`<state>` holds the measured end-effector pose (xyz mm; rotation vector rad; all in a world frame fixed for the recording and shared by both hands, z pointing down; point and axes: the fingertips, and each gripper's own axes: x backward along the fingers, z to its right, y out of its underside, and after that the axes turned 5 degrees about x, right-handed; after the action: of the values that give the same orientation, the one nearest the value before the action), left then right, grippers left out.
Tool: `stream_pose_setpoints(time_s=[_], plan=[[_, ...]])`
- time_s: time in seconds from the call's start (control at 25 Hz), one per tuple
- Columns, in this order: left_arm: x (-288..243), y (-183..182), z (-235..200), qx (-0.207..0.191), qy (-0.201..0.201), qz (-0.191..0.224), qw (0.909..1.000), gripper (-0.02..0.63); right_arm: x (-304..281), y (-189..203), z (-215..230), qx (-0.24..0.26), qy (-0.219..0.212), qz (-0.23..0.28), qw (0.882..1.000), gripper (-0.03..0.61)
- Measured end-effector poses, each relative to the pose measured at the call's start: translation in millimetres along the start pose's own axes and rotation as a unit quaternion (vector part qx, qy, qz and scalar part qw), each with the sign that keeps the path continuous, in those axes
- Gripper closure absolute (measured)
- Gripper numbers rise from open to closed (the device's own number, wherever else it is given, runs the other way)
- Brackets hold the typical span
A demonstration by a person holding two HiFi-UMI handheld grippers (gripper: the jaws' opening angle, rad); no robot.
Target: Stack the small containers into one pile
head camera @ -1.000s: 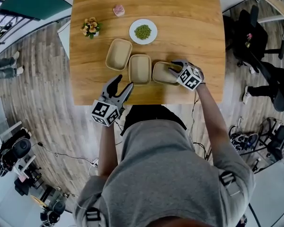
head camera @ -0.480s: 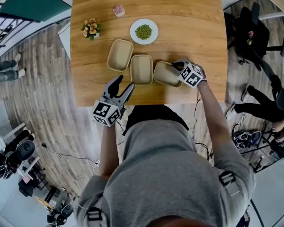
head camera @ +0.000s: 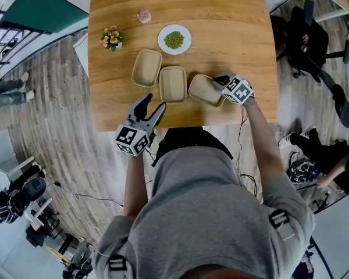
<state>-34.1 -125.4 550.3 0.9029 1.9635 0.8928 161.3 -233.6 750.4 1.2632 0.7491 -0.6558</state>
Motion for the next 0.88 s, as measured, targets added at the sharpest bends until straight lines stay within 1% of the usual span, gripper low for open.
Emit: stream_pose_setpoints(time_s=[0.16,0.36,0.64,0.88], plan=[[5,-2,11,-0.008,0.003,0.004,1.0000,0.367,11,8,-5,-0.050,-0.004,0.015,0.999,0.558],[11,-3,25,-0.017,0.008,0.010,0.9998,0.367,24,18,-10,-0.112,0.003,0.034,0.993,0.558],[21,-3,49,-0.032,0.013,0.014,0.9993,0.367,41,34,-24,-0.160,0.018,0.038,0.986,0.558],[28,1,63,-0.039,0.008,0.018,0.9990,0.367,49,41,-28,-0.213,0.036,0.050,0.975,0.558]])
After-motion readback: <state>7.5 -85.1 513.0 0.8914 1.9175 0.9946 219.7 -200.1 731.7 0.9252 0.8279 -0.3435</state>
